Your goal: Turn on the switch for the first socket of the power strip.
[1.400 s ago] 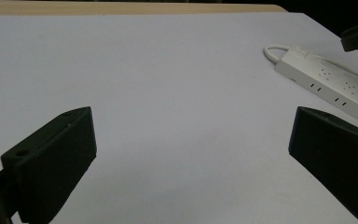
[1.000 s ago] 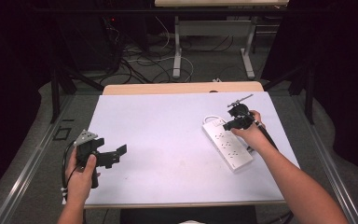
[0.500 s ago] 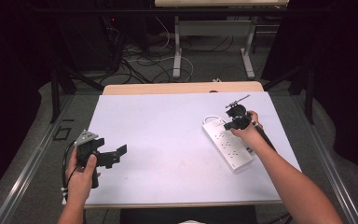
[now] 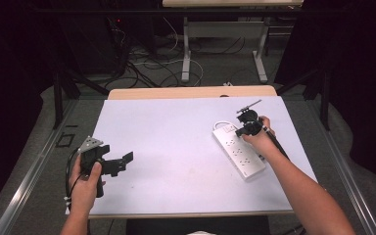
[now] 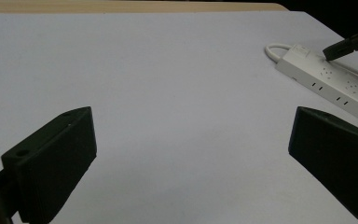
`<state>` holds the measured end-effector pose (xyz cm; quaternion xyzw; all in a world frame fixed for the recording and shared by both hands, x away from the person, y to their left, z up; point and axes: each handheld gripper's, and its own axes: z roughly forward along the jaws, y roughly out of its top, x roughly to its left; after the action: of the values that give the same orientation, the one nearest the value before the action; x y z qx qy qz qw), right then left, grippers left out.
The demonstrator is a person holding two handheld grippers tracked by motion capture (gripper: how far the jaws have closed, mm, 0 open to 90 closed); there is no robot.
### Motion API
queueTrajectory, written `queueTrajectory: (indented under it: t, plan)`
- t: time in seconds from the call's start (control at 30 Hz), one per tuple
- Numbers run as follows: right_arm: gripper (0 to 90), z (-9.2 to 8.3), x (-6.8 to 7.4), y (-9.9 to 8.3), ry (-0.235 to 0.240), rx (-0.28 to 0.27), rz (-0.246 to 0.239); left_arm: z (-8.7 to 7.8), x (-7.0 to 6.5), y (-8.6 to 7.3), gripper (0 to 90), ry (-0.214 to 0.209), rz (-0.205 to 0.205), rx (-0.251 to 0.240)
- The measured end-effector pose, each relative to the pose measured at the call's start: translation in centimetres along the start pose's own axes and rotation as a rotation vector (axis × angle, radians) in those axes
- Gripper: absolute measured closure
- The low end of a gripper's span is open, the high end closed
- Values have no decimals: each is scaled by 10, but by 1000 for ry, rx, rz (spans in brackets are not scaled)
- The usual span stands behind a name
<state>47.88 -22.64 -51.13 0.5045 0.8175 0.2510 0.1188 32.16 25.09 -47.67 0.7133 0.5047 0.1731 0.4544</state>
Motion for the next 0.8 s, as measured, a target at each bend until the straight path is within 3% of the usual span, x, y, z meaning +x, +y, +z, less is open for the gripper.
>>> queueTrajectory:
  t: [0.6, 0.8]
  plan:
    - [896, 2, -1, -1, 3, -13, -8, 0, 0, 0, 9, 0, 2, 2]
    - [892, 1, -4, -3, 22, -22, 19, 0, 0, 0, 9, 0, 2, 1]
